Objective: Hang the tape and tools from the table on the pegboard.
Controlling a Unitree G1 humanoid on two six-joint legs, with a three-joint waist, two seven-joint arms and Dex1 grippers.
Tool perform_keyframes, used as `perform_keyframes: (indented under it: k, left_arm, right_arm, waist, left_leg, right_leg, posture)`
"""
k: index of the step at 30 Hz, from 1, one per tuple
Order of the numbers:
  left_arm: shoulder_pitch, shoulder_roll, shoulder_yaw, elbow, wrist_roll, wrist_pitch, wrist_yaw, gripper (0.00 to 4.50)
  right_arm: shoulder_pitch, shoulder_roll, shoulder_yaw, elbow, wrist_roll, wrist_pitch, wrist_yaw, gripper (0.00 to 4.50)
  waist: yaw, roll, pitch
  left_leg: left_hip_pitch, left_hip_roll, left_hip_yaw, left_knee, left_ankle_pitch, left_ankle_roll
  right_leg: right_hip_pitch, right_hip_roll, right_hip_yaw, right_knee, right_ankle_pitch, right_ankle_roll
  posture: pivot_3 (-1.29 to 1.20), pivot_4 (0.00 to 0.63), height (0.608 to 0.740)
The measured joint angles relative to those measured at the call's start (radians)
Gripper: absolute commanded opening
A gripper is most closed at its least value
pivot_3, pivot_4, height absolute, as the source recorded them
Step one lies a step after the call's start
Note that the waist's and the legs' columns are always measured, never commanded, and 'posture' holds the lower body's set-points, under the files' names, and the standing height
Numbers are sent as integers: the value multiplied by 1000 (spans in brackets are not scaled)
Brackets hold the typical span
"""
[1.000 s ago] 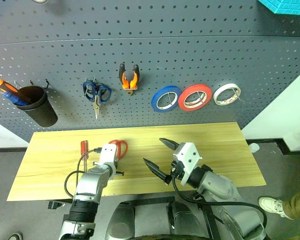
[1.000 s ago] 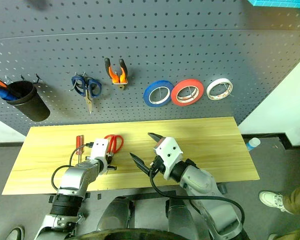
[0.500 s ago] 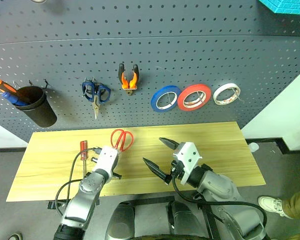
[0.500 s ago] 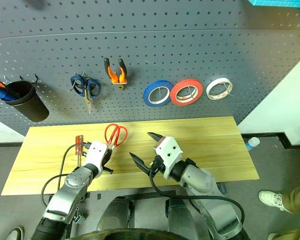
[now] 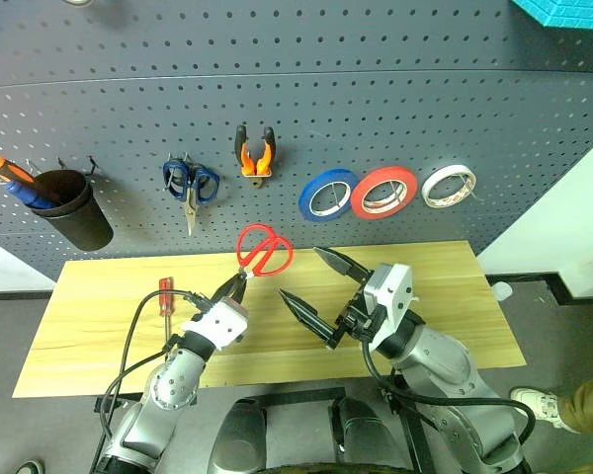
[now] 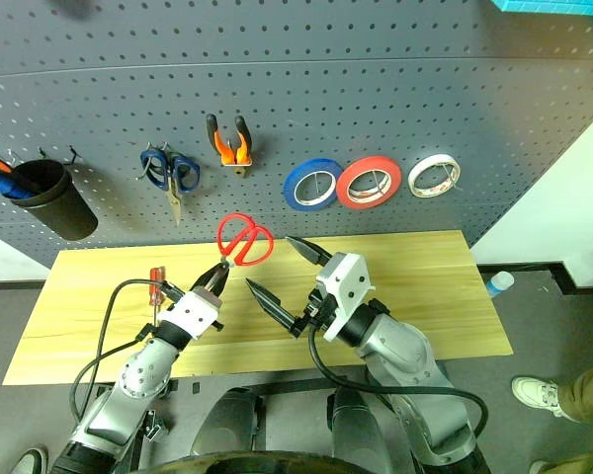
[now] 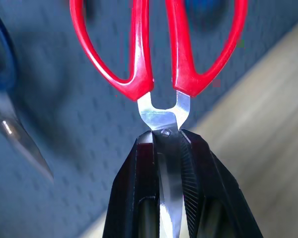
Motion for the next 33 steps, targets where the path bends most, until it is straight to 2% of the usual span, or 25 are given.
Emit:
perform_keyframes:
  k: [7, 13, 21, 33]
  left_arm:
    - [59, -2, 103, -32, 82, -180, 135, 245]
    - [40, -19, 222, -49, 157, -178, 247, 245]
    - [-73, -50, 246, 70, 178, -153, 301, 245]
    - [-131, -65, 237, 144, 169, -135, 289, 245]
  right_arm:
    - [1, -10, -7, 35, -30, -38, -2, 4500]
    - [0, -9, -9, 51, -28, -56, 12, 4500]
    - [-50, 9, -8, 48, 3, -57, 24, 4500]
    - [-48, 2, -9, 48, -4, -57, 5, 4500]
  waist:
    - [0, 0, 0]
    - [7, -1, -1]
    - [36, -1, -4]
    - [56, -3, -10]
  left_leg:
    - [0, 0, 0, 0, 0, 0]
    - [1, 0, 0, 0, 0, 0]
    - [1, 0, 0, 0, 0, 0]
    - [1, 0, 0, 0, 0, 0]
  right_leg:
    - [0, 0, 0, 0, 0, 0]
    - [1, 0, 0, 1, 0, 0]
    - [1, 0, -1, 1, 0, 0]
    - [1, 0, -1, 1, 0, 0]
  posture:
    - [306, 109, 703]
    - [321, 107, 703]
    - [308, 102, 703]
    - [307, 107, 703]
